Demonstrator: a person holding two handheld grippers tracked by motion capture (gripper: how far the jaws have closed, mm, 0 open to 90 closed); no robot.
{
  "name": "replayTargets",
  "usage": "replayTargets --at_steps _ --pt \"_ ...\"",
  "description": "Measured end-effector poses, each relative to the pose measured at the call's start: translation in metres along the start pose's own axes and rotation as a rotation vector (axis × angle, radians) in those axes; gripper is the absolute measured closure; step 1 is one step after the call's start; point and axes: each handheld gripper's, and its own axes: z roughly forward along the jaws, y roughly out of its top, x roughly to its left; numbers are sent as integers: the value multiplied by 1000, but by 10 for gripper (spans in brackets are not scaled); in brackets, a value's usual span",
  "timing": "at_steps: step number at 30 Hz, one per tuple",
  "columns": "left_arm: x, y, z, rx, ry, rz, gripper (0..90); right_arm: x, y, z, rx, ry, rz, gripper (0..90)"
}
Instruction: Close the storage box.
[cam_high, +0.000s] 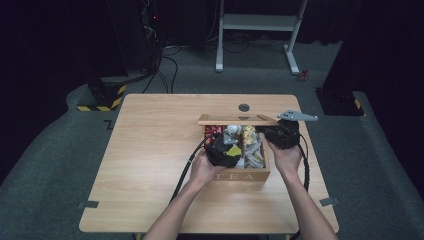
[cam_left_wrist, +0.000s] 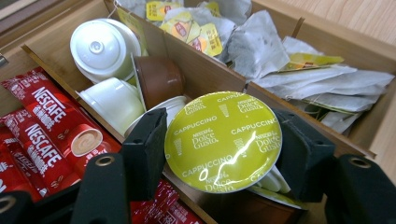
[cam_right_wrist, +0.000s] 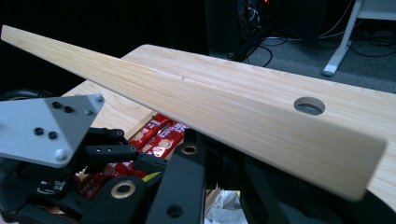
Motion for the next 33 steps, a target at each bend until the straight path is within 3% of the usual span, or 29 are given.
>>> replayTargets --at_steps 11,19,33 --pt "-4 2 -20 -83 -7 13 393 0 -1 0 -3 5 8 889" --pt "-3 -5 -38 -144 -35 -15 395 -1 -2 0 -4 10 13 898" --pt "6 -18 -65 -196 -28 -34 397 0 -3 1 -6 6 14 899"
